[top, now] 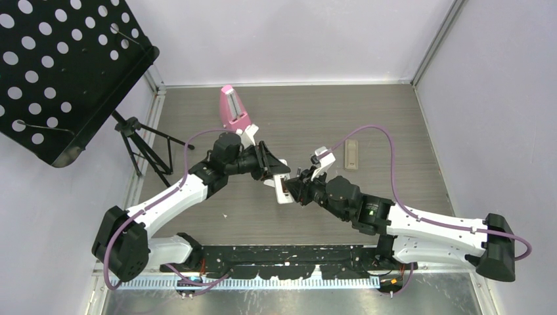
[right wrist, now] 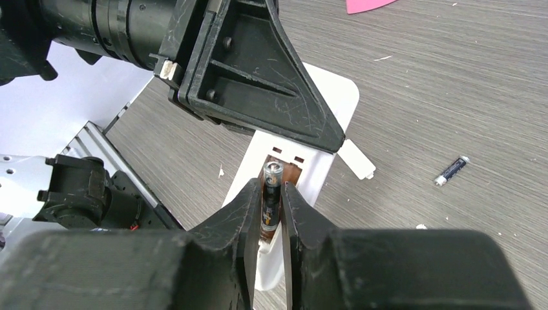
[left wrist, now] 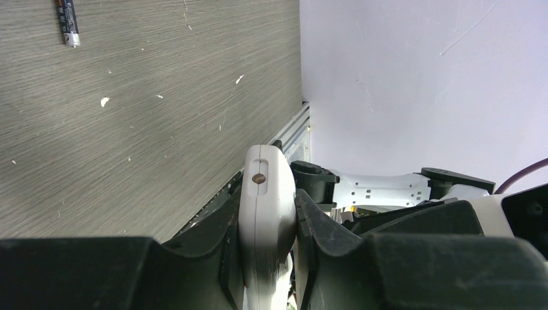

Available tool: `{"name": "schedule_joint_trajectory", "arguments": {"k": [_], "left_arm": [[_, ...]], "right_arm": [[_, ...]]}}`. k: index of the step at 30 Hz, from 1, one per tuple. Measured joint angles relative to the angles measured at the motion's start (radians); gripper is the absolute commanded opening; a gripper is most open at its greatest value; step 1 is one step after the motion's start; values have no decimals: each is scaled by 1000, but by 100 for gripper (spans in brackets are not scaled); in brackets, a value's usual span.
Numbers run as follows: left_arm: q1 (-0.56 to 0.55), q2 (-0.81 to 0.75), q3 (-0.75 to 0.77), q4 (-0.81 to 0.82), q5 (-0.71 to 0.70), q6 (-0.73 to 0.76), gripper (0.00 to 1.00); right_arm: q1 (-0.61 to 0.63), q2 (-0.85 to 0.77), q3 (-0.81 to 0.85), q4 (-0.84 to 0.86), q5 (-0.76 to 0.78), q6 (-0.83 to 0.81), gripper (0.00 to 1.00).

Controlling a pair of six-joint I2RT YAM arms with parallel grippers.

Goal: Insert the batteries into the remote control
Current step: Load the battery into the remote control.

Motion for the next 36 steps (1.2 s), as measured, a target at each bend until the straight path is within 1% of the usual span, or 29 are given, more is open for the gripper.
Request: {"name": "schedule_joint_trajectory", "arguments": {"k": [8, 11, 14, 17, 19, 22, 23, 28, 31, 36], "left_arm": [[2, 7, 0, 3, 0, -2, 0], [2, 10, 0, 4, 0, -2, 0], [2, 13, 0, 5, -1, 2, 0], [2, 14, 0, 12, -5, 5, 0], [2, 18, 0, 26, -12, 5, 0], [2, 21, 0, 56, -27, 5, 0], [2, 22, 0, 71, -35, 5, 0], [2, 23, 0, 137, -82, -9, 0], [2, 23, 0, 172, -114, -31, 0], [2, 23, 0, 216, -154, -80, 0]], "right_arm": [[0, -59, 0, -54, -10, 34, 40], [0, -60, 2, -72, -12, 53, 53], [1, -60, 10, -98, -6, 87, 69], [1, -69, 38, -166, 34, 169, 80], [1, -90, 56, -224, 81, 271, 76], [1, -142, 61, -309, 142, 463, 76], [1, -162, 61, -353, 166, 556, 77], [1, -180, 61, -473, 211, 864, 81], [1, -169, 61, -496, 218, 1001, 83], [1, -150, 61, -480, 222, 1155, 84]]}}
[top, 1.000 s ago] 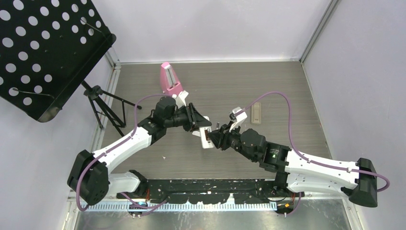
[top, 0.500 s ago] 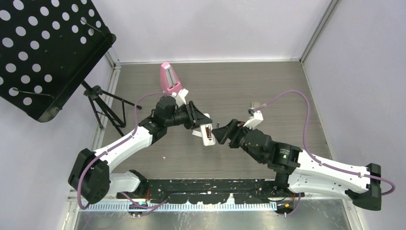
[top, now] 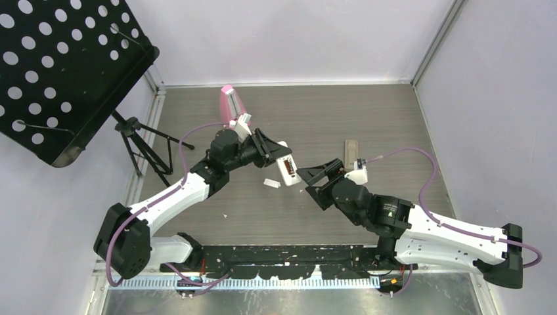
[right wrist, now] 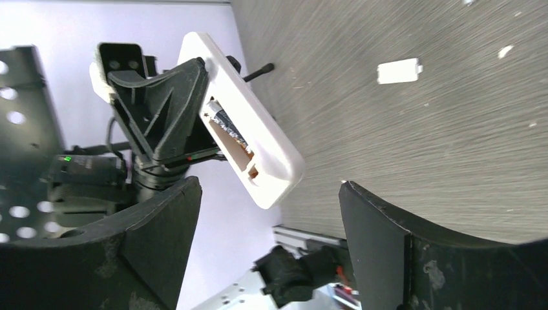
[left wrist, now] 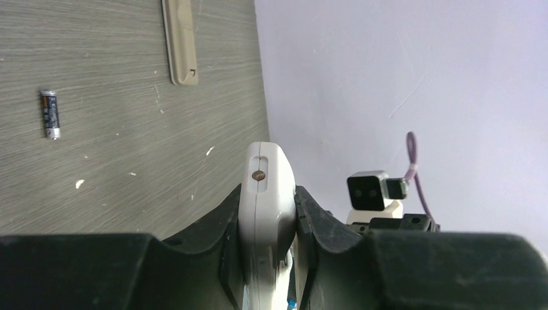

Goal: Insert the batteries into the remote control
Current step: Load the battery into the remote control.

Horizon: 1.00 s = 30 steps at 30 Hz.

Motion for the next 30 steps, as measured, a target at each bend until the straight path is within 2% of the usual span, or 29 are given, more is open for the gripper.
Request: {"name": "schedule_joint_trajectory", "arguments": {"k": [11, 23, 30], "left_arm": [[0, 0, 0, 31, -27, -79, 0], [5, 11, 0, 71, -14, -132, 0], [5, 11, -3, 76, -11, -130, 0]], "right_arm": [[-10, 15, -11, 141, 35, 190, 86], [-103, 188, -11, 313, -50, 215, 85], [-119, 211, -12, 388, -82, 217, 83]]}}
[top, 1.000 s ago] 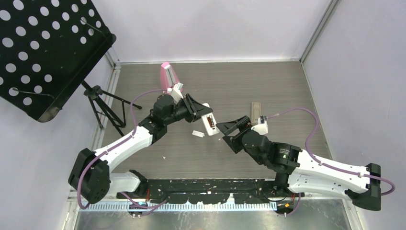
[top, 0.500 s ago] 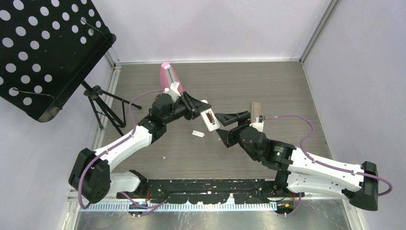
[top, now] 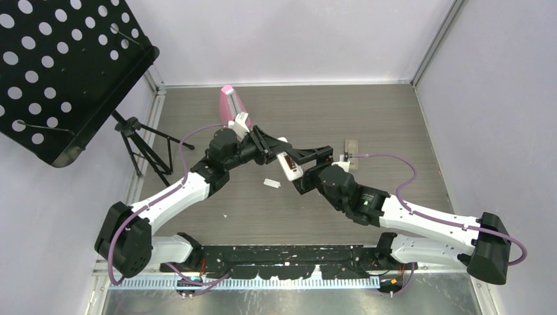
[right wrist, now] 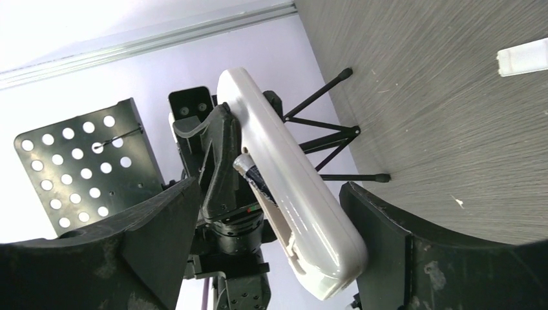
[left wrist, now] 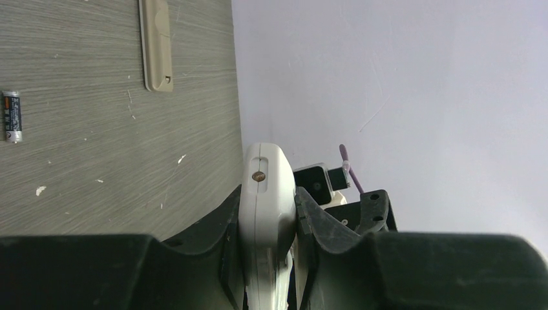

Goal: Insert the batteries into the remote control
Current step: Load the battery into the remote control.

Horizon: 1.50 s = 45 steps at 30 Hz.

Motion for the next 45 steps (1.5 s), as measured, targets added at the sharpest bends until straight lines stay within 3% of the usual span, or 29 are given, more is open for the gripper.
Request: {"name": "schedule_joint_trajectory", "arguments": {"k": [23, 30, 32, 34, 36, 39, 45], "left_arm": [[1, -8, -12, 29, 14, 6, 0], [6, -9, -14, 29, 10, -13, 0], [6, -9, -14, 29, 10, -18, 0], [5, -9, -14, 30, 12, -20, 0], [2, -10, -14, 30, 16, -14, 0], [-1, -10, -14, 30, 19, 1, 0], [10, -10, -14, 29, 70, 73, 0]], "right_arm": [[-37, 26, -103, 213, -54, 31, 49], [-40, 26, -118, 252, -61, 27, 45], [-40, 21, -123, 259, -61, 23, 50], [-40, 11, -131, 266, -61, 14, 74], [-40, -2, -142, 268, -63, -10, 85], [-42, -40, -167, 273, -61, -71, 88], [-76, -176, -274, 305, -94, -230, 86]]}}
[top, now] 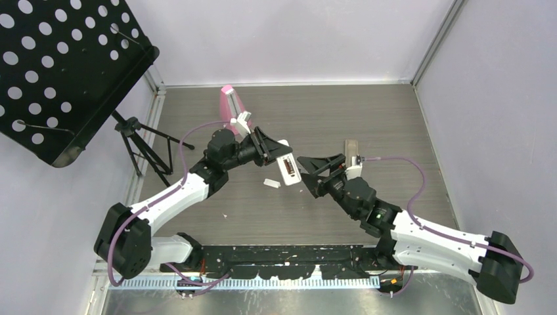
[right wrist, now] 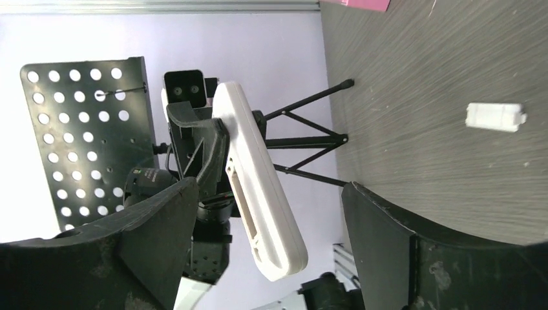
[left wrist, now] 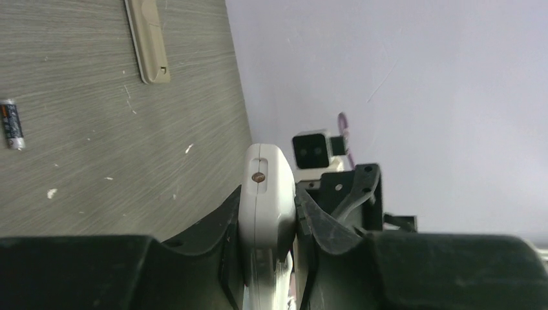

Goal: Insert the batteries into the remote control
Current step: Load the battery into the remote control.

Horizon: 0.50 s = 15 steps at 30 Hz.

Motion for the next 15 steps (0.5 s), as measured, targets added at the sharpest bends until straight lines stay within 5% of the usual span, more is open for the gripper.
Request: {"name": "schedule_joint_trajectory", "arguments": {"k": [9, 15], "left_arm": [[31, -18, 0, -92, 153, 261, 0], [31, -32, 0, -110, 230, 351, 0]], "right_arm": [[-36, -85, 96, -177, -204, -505, 82], [-36, 23, 222, -262, -370, -731, 64]]}}
